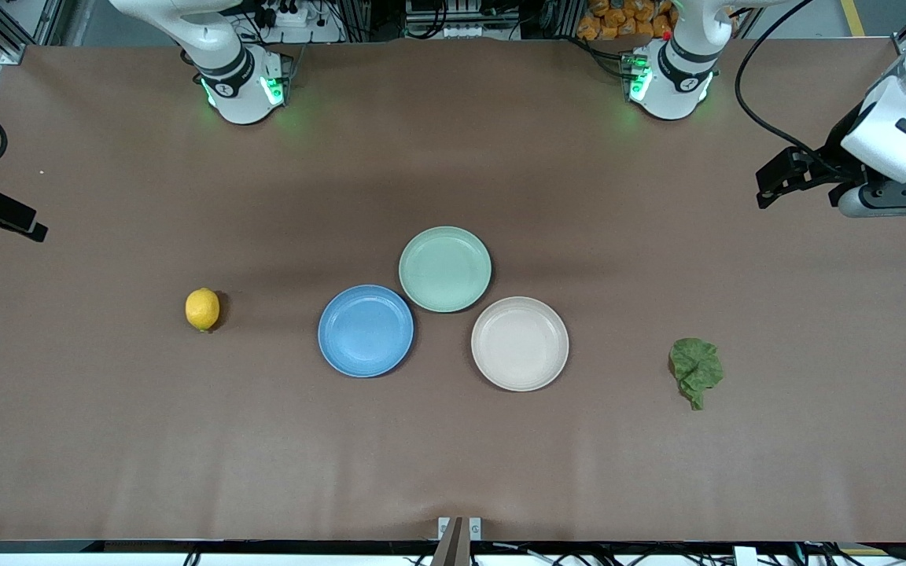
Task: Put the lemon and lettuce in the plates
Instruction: 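Move the left gripper down toward the green lettuce leaf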
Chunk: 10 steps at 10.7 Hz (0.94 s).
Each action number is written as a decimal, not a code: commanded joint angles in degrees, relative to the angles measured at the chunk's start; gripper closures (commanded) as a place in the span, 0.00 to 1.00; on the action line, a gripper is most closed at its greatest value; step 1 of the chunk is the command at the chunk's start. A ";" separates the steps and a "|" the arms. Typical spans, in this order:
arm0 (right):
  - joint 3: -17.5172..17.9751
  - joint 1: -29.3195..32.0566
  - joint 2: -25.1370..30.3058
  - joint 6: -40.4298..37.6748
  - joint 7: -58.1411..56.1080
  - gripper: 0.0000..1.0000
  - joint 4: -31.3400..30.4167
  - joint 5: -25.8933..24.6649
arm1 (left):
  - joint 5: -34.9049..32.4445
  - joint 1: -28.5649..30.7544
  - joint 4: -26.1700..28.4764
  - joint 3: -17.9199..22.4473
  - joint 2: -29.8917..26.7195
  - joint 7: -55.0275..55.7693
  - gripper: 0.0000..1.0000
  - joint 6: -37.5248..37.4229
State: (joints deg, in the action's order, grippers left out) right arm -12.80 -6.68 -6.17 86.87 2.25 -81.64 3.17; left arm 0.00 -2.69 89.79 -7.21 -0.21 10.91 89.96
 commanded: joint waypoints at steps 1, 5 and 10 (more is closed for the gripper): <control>0.05 0.00 0.20 -0.04 0.21 0.00 0.25 -0.53 | 0.88 0.49 -1.46 0.00 2.57 -1.59 0.00 -0.75; 0.23 0.61 0.46 -0.04 0.12 0.00 0.08 -0.36 | 0.53 0.40 -3.65 0.35 8.81 -1.50 0.00 1.45; 5.15 5.01 1.08 -0.04 0.21 0.00 -0.28 -0.45 | 0.53 0.40 -6.03 0.53 14.26 -1.07 0.00 4.60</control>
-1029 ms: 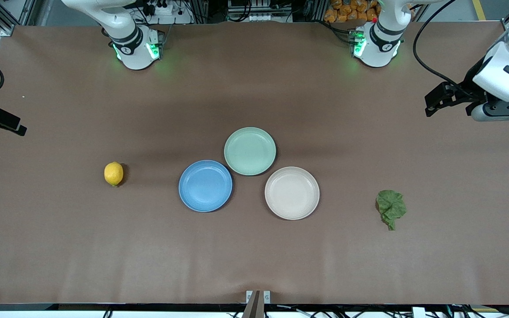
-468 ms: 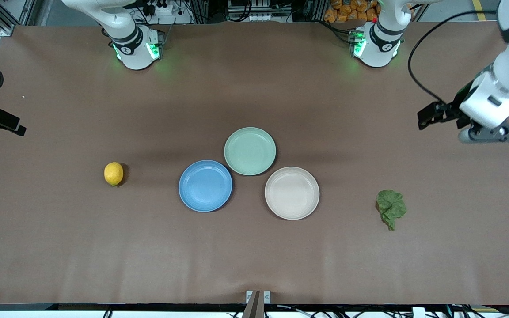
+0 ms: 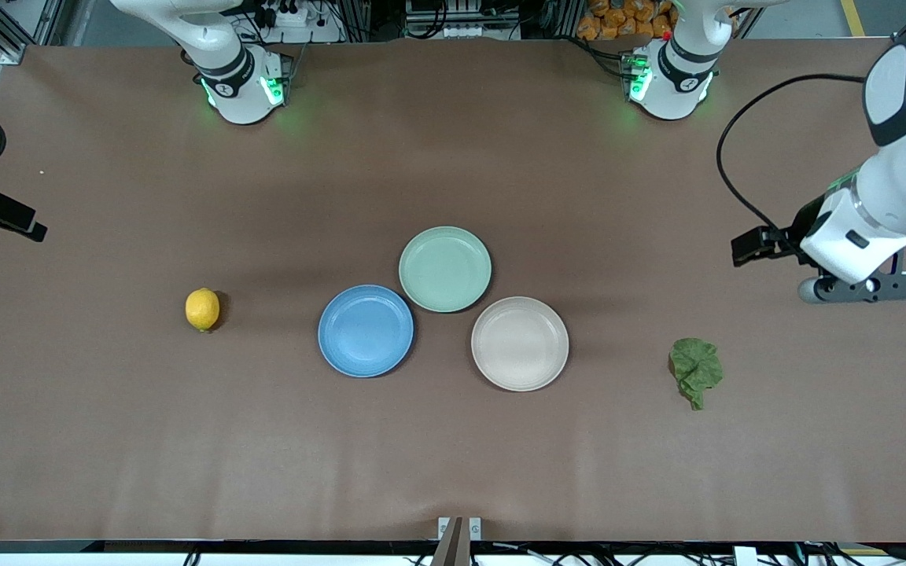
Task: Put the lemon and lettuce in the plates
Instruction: 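Move the left gripper down toward the green lettuce leaf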
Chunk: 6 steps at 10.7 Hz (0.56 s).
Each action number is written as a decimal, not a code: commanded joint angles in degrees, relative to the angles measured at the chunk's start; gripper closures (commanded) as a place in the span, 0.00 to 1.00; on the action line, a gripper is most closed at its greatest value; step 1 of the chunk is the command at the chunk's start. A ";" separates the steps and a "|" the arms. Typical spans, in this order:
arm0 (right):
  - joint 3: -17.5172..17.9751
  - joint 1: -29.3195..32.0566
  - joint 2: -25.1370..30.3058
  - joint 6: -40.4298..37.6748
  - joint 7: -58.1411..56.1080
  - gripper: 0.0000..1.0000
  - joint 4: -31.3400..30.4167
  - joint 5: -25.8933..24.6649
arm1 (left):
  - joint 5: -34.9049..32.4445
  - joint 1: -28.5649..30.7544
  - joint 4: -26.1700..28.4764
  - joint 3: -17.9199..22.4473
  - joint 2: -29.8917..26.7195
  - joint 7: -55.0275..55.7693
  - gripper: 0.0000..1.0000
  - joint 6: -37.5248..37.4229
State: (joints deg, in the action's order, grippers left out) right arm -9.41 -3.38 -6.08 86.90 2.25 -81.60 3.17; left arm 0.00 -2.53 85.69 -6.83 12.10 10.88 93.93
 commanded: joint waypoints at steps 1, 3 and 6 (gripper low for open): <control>1.85 1.89 1.24 0.11 0.21 0.00 -1.10 -0.44 | 0.26 0.25 -1.93 0.23 3.09 -1.39 0.00 1.33; 3.77 3.72 2.47 1.25 0.12 0.00 -2.69 -0.44 | -1.23 0.33 -1.93 0.24 5.12 -1.48 0.00 3.00; 4.23 4.00 2.99 1.34 0.21 0.00 -4.26 -0.53 | -1.32 0.33 -1.93 1.11 9.33 -1.57 0.00 7.21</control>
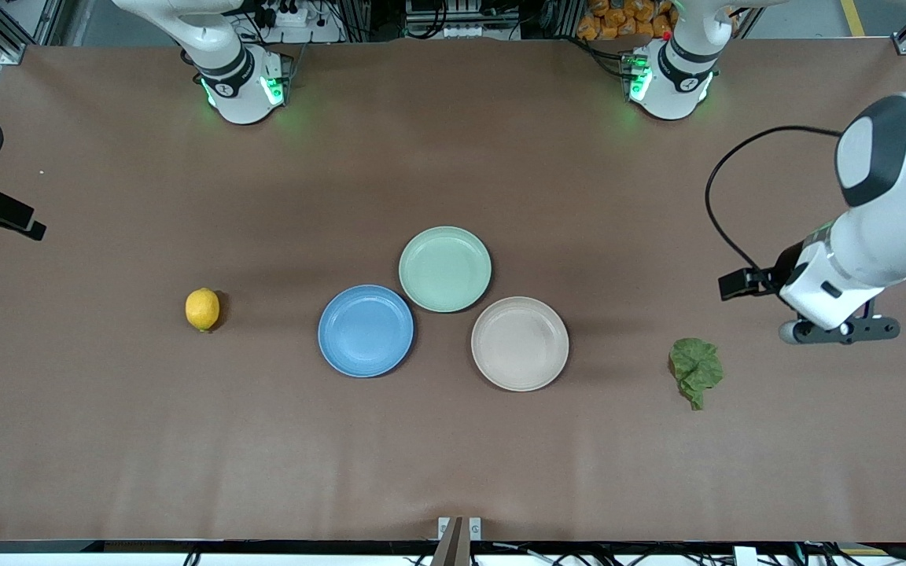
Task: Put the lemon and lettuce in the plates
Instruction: 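Move the left gripper down toward the green lettuce leaf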
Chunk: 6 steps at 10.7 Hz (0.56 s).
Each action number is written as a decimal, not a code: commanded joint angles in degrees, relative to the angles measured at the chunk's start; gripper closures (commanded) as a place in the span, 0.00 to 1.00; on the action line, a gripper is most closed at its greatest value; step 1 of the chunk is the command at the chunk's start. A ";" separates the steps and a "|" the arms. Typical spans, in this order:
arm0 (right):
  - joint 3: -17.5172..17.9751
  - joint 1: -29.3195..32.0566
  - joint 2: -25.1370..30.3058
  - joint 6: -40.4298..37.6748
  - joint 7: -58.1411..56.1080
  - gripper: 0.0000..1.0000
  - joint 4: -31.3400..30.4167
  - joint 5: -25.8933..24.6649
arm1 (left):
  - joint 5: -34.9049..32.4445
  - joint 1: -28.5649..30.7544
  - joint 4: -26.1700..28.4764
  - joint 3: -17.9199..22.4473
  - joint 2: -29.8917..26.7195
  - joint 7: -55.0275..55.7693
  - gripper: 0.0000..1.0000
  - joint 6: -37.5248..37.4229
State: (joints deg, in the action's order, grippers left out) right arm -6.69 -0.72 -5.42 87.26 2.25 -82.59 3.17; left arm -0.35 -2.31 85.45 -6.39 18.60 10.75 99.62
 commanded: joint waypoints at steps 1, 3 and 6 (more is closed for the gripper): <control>2.11 1.34 2.60 0.99 0.21 0.00 -4.15 -0.53 | -0.88 0.11 -1.78 0.94 4.67 -2.04 0.00 4.07; 3.43 1.42 2.60 1.16 0.65 0.00 -6.52 -1.06 | -0.96 -0.41 -1.78 1.03 8.71 -2.06 0.00 9.00; 4.23 1.86 4.79 8.69 0.65 0.00 -14.93 -1.76 | -0.88 -0.06 -1.78 1.03 13.02 -2.58 0.00 14.27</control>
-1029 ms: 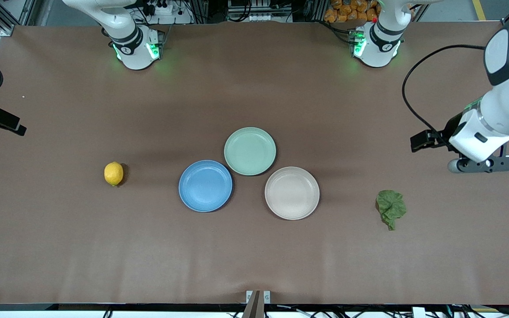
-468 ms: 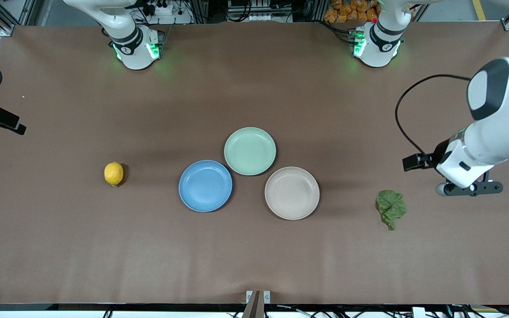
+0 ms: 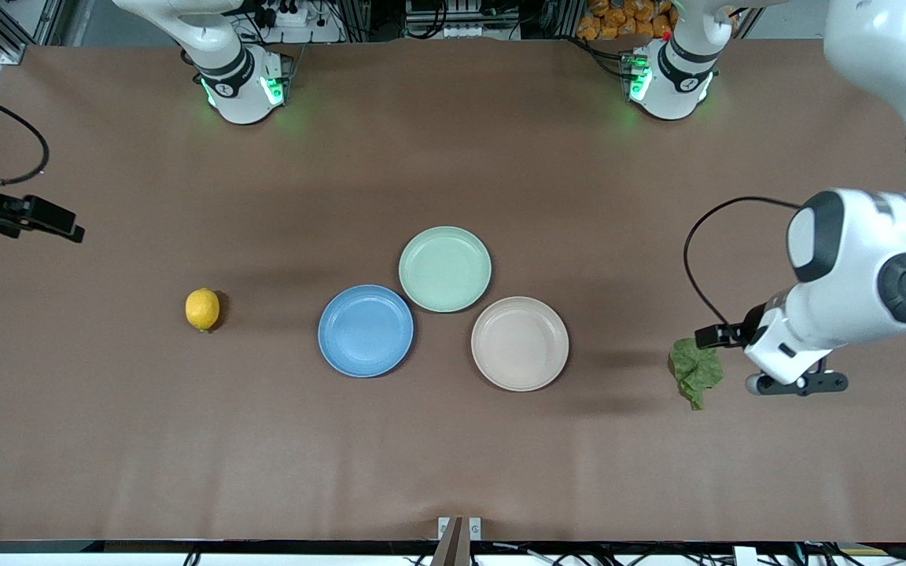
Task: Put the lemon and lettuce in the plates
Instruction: 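Lower the left gripper onto the lettuce while the right gripper reaches the lemon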
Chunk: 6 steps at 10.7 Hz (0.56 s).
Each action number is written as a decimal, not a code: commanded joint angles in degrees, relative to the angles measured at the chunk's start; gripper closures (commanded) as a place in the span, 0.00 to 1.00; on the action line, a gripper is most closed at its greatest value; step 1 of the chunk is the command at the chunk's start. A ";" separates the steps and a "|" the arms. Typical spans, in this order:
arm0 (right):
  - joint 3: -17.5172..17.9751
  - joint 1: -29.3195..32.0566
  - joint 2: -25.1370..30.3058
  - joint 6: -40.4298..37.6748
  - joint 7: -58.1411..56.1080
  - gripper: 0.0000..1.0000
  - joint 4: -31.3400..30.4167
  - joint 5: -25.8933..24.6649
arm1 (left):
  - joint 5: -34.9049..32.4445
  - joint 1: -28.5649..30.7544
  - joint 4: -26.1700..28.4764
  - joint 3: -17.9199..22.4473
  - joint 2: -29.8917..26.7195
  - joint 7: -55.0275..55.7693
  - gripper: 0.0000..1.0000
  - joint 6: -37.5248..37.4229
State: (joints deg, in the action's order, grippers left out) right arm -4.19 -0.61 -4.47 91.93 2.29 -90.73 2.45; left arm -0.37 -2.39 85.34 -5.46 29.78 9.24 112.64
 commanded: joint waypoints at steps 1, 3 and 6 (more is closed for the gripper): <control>1.99 1.84 3.94 6.13 0.26 0.00 -9.18 -1.05 | -0.95 -0.07 -1.76 0.09 3.25 -0.97 0.00 3.01; 3.13 3.15 3.94 10.00 0.26 0.00 -12.44 -1.48 | -1.38 0.01 -2.46 0.18 4.75 -1.59 0.00 3.81; 3.92 3.16 3.59 18.35 0.26 0.00 -19.03 -2.28 | -1.56 0.01 -2.64 1.23 7.74 -1.59 0.00 6.53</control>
State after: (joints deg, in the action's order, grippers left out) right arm -2.20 1.01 -3.07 106.92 2.27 -105.05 1.26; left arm -0.80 -2.36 84.38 -5.19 35.16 8.78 117.61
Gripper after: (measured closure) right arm 0.000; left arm 0.000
